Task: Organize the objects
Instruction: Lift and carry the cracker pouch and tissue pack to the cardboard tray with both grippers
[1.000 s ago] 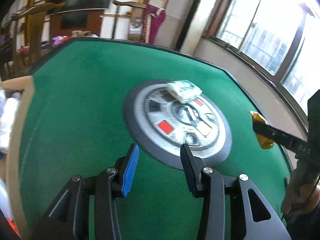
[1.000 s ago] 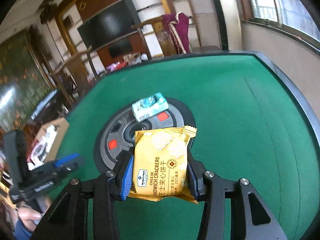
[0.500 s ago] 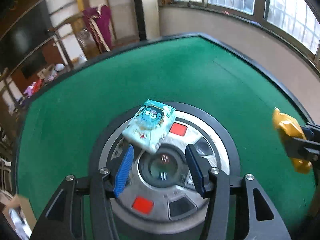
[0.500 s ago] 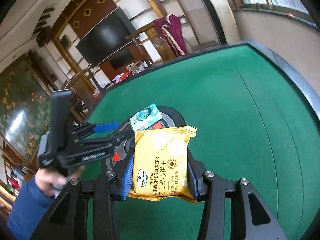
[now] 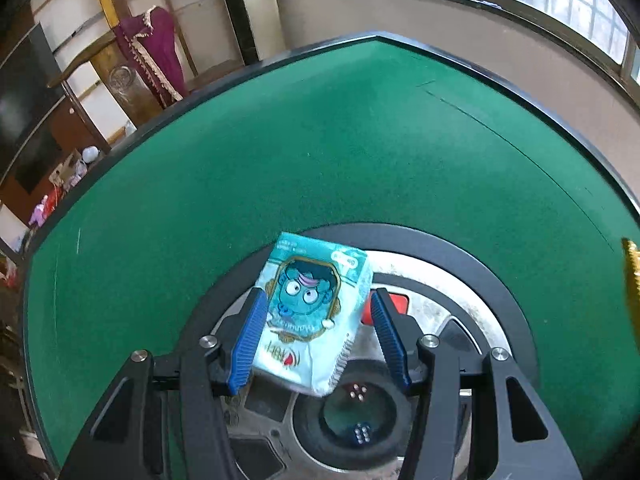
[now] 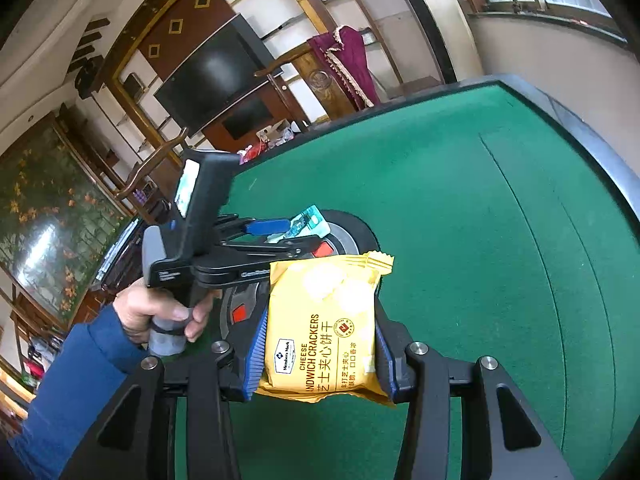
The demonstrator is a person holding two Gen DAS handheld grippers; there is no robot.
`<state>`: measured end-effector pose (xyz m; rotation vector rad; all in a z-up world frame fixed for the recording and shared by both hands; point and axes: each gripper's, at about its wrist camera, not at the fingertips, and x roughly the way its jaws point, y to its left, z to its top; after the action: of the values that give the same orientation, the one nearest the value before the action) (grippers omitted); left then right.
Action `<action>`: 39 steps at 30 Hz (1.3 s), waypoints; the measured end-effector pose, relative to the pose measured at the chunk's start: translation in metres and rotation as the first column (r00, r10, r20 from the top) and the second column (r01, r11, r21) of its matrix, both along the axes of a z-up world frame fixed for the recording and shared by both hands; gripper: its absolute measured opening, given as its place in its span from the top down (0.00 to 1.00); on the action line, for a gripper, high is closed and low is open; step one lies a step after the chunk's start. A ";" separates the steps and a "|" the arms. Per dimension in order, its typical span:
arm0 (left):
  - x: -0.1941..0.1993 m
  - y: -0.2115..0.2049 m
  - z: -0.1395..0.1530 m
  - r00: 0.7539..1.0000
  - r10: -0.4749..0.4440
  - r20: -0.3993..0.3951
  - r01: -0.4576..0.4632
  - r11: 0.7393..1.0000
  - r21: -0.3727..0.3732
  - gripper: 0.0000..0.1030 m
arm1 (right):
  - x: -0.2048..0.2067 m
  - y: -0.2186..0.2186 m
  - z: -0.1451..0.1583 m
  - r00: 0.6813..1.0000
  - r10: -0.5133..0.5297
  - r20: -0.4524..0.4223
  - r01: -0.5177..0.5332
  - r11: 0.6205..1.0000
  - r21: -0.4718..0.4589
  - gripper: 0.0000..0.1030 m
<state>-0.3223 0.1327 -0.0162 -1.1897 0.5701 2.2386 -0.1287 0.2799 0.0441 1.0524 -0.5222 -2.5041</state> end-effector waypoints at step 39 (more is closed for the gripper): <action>0.034 -0.038 0.006 0.939 0.338 0.068 -0.344 0.926 0.156 0.63 | 0.000 -0.004 -0.012 1.000 0.009 0.024 -0.010 1.000 0.012 0.52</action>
<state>-0.2886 0.0951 -0.0100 -1.3247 0.1615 2.4850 -0.1290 0.2757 0.0321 1.0883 -0.5079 -2.4924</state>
